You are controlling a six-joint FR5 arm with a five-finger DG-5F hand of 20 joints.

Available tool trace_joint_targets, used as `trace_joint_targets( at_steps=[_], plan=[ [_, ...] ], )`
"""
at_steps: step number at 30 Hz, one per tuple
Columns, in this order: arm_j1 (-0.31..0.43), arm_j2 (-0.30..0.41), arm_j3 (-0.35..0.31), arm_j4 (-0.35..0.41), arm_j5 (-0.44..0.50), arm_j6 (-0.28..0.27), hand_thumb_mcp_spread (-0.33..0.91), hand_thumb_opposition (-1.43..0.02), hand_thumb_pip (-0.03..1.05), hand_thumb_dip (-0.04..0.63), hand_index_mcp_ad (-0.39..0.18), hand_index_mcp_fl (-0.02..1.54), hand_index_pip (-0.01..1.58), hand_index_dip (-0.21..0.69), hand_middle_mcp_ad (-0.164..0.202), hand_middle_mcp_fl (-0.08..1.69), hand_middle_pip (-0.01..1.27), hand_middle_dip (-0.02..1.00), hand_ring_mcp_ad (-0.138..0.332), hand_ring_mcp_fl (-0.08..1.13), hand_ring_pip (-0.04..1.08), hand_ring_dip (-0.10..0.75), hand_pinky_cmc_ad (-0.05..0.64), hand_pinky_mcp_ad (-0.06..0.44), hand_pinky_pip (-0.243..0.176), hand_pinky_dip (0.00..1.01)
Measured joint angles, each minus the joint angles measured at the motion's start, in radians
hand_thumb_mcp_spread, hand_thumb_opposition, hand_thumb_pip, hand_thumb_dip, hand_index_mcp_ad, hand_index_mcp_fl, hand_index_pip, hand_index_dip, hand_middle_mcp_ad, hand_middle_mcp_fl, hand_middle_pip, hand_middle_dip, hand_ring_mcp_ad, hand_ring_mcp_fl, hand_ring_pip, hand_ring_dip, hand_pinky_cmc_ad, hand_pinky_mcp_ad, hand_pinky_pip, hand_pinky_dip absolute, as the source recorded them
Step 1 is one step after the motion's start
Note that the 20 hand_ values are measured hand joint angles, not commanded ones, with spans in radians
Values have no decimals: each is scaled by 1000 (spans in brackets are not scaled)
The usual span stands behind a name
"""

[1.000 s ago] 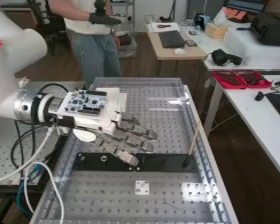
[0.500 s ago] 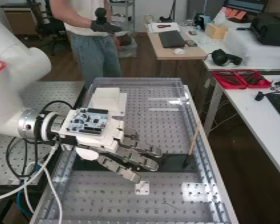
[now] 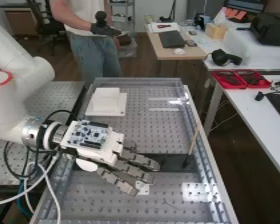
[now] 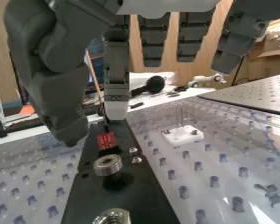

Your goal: Grab the bearing and place it in the white container

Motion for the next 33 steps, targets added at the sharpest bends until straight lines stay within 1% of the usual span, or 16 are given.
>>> trace_joint_targets(
  at_steps=[14, 24, 25, 31, 32, 33],
  plan=[
    [9, -13, -12, 17, -1, -34, 431, -791, 562, 222, -84, 73, 1459, 288, 70, 23, 136, 188, 150, 0, 98, 82, 365, 295, -59, 188],
    [8, -24, -13, 34, 10, -14, 422, -782, 562, 222, -84, 75, 1475, 290, 70, 23, 136, 188, 150, 0, 96, 82, 365, 295, -59, 192],
    [8, -25, -12, 35, 10, -13, 422, -780, 562, 222, -84, 58, 1478, 290, 70, 23, 136, 188, 147, 0, 96, 82, 365, 298, -59, 192],
    [8, -31, -2, 20, -7, -6, 422, -784, 564, 222, -84, 56, 1478, 290, 70, 23, 136, 188, 147, 0, 96, 82, 365, 295, -59, 192],
    [8, -32, 0, 17, -10, -5, 424, -784, 581, 222, -84, 56, 1478, 290, 70, 23, 138, 188, 147, 0, 96, 82, 365, 295, -61, 192],
    [8, -32, 2, 15, -12, -4, 429, -784, 611, 237, -84, 56, 1478, 290, 70, 23, 136, 188, 147, 0, 96, 82, 365, 295, -61, 192]
  ],
)
